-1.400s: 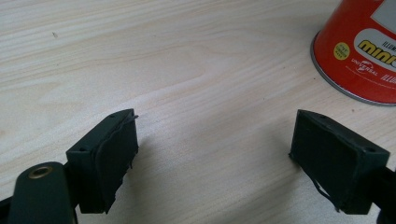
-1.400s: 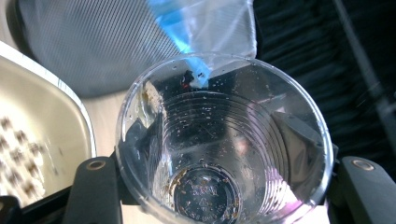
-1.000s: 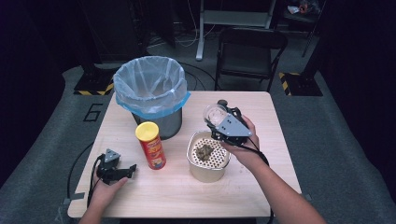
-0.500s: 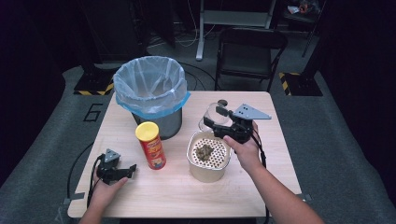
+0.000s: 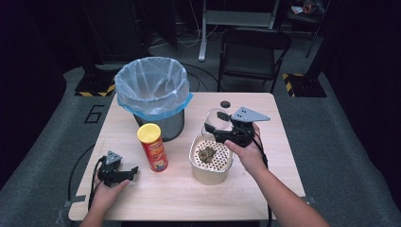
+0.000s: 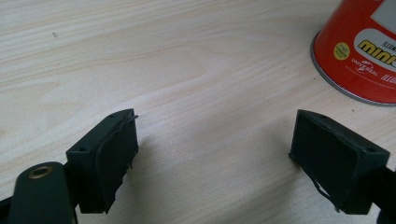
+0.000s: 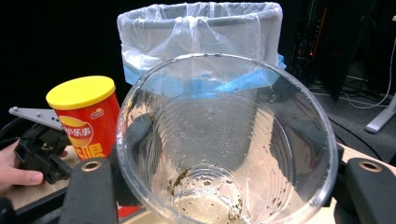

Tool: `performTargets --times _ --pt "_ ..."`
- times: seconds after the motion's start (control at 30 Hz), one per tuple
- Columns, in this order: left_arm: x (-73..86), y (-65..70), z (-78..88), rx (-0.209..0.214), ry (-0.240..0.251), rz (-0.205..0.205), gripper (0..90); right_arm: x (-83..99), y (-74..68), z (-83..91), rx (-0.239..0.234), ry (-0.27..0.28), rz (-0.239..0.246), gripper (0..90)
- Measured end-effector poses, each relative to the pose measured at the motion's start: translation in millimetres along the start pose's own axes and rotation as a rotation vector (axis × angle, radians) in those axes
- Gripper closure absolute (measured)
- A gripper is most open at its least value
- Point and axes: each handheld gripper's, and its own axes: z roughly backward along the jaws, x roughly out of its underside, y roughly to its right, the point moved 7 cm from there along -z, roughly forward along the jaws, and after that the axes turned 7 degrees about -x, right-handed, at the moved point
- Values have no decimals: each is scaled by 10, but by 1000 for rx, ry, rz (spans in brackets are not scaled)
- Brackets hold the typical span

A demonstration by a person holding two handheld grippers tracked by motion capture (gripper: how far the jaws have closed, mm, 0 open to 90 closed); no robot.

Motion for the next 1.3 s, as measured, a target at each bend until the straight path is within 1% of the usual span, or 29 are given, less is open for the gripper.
performTargets --times 0.37,0.4,0.43,0.53,0.67,0.7,0.73,0.8,0.9,0.93,0.97,1.0,1.03,1.07,1.1,1.13,1.17,1.2,1.23,1.27,1.3 --pt "0 0 0 0 0 0 145 -53 -36 7 0 -3 25 325" --pt "0 0 0 0 0 0 145 -61 -46 13 0 -3 19 325" --pt "0 0 0 0 0 0 144 -72 -46 14 -1 -2 30 325" --pt "0 0 0 0 0 0 145 -92 -63 24 0 -4 30 325" --pt "0 0 0 0 0 0 145 -118 -76 38 -3 -4 44 325" --pt "0 0 0 0 0 0 145 -124 -85 45 2 -7 35 325" --pt "0 0 0 0 0 0 144 -139 -81 45 4 -3 46 325" --pt "0 1 0 2 0 0 140 -153 -95 58 2 -5 44 325" --pt "1 3 0 1 -1 0 141 -201 -120 78 0 -6 54 325" --pt "6 9 4 4 -7 4 140 -226 -137 87 -3 -6 46 326" --pt "5 7 4 2 -6 2 140 -308 -156 98 -3 -1 50 326" --pt "5 7 4 2 -6 2 141 -308 -156 98 -3 -1 50 326" --pt "5 8 4 1 -5 4 140 -425 -178 102 -8 7 56 326" --pt "5 8 4 1 -5 4 140 -491 -192 102 -7 11 57 327" --pt "5 8 4 1 -5 4 140 -491 -192 102 -7 11 57 327" --pt "5 8 4 1 -6 4 140 -561 -204 97 -6 12 60 327" --pt "5 8 4 1 -5 5 140 -714 -226 71 -5 17 76 328" --pt "5 8 4 1 -6 3 140 -714 -226 71 -5 17 76 328" --pt "5 8 4 1 -6 4 140 -868 -257 34 -5 17 84 328" --pt "5 8 4 1 -6 4 140 -868 -257 34 -5 17 84 328" --pt "5 8 4 1 -6 4 140 -1035 -287 -19 -7 35 108 328"
